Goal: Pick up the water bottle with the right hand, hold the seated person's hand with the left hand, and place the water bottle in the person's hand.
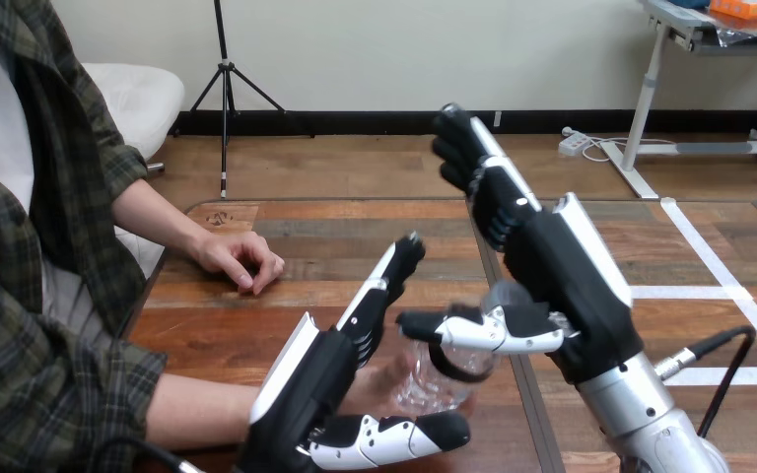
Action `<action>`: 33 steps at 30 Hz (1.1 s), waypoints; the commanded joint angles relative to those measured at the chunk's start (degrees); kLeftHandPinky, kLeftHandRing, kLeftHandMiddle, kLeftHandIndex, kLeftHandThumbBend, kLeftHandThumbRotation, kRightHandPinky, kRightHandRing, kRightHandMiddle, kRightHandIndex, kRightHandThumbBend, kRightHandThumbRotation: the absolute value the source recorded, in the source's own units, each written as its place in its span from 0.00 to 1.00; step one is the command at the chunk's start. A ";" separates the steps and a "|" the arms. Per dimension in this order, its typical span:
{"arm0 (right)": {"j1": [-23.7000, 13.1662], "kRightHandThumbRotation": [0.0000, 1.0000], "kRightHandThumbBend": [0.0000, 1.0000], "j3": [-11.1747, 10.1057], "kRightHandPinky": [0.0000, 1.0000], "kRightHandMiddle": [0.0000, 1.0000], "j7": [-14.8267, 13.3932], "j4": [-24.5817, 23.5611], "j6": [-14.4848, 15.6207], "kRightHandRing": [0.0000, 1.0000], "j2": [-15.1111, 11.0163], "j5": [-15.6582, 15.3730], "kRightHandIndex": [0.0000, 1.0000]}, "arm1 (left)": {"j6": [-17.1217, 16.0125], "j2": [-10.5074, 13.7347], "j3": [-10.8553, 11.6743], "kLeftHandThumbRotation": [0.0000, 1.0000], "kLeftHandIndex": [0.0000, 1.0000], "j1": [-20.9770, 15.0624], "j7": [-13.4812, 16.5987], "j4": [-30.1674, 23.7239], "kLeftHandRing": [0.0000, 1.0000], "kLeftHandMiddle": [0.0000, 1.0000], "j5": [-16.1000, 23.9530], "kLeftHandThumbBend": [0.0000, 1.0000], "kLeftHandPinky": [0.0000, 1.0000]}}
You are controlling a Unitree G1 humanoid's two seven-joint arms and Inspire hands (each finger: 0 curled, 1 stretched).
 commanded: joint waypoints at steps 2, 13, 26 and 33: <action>-0.50 0.13 0.84 -1.96 1.00 1.00 -2.88 -3.83 -0.99 1.00 2.68 1.61 1.00 | -7.43 -7.05 3.33 0.73 1.00 -1.06 5.36 -0.10 1.00 1.00 2.67 1.00 1.00; 0.27 0.11 0.73 -2.21 0.93 0.95 -5.03 -1.30 -6.75 0.95 7.18 3.49 0.92 | -15.52 -16.16 7.45 0.97 1.00 -0.32 17.09 2.74 0.97 0.99 13.12 0.94 0.98; 1.38 0.23 0.57 -2.13 0.76 0.87 -6.55 -0.02 -11.27 0.85 10.96 4.64 0.81 | -18.40 -17.71 6.47 1.00 0.95 -0.76 20.59 4.24 0.89 0.93 15.13 0.82 0.86; 1.83 0.28 0.49 -2.04 0.66 0.82 -6.75 0.47 -12.89 0.79 12.38 5.44 0.74 | -18.44 -17.85 5.60 1.00 0.92 -0.45 21.50 3.73 0.87 0.91 15.93 0.81 0.82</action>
